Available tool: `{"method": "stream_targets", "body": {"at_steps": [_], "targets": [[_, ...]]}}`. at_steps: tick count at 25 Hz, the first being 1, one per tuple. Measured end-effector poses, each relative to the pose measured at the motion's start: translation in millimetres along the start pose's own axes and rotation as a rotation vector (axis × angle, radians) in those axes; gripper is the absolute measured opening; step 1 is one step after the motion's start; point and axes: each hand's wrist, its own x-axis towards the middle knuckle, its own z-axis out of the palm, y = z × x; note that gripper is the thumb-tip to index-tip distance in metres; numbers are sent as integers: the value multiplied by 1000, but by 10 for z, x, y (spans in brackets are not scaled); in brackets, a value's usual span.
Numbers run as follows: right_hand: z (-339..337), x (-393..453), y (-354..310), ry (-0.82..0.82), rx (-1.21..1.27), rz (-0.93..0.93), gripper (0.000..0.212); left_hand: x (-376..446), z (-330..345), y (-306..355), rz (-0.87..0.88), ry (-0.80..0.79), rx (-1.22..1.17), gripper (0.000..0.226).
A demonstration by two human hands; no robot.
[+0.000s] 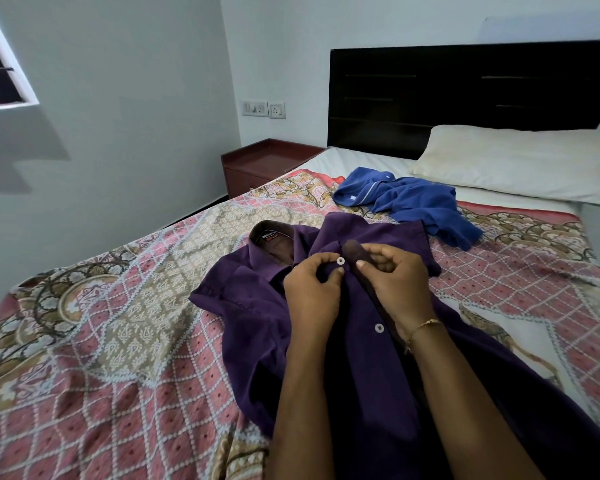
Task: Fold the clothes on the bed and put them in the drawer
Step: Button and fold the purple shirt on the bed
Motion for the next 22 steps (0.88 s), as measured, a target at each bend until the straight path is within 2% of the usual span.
{"method": "stream_targets", "body": {"at_steps": [2,3,5,10,15,22], "targets": [[36,-16,-41,159,-129,-138,19,-7,-2,18,60,37,48,16],[60,-35,-66,178,-144,-176,18,-11,1,24,89,37,62,15],[116,-79,-105,160,-156,-193,18,-7,10,30,111,9,57,15],[138,-95,-116,107,-67,-133,16,-19,0,53,38,-16,-53,14],[127,-69,-124,80,-40,-118,17,-2,14,31,-115,-10,-255,7],[153,-88,-113,83,-100,-157,22,-5,-2,47,-211,-21,-278,19]]}}
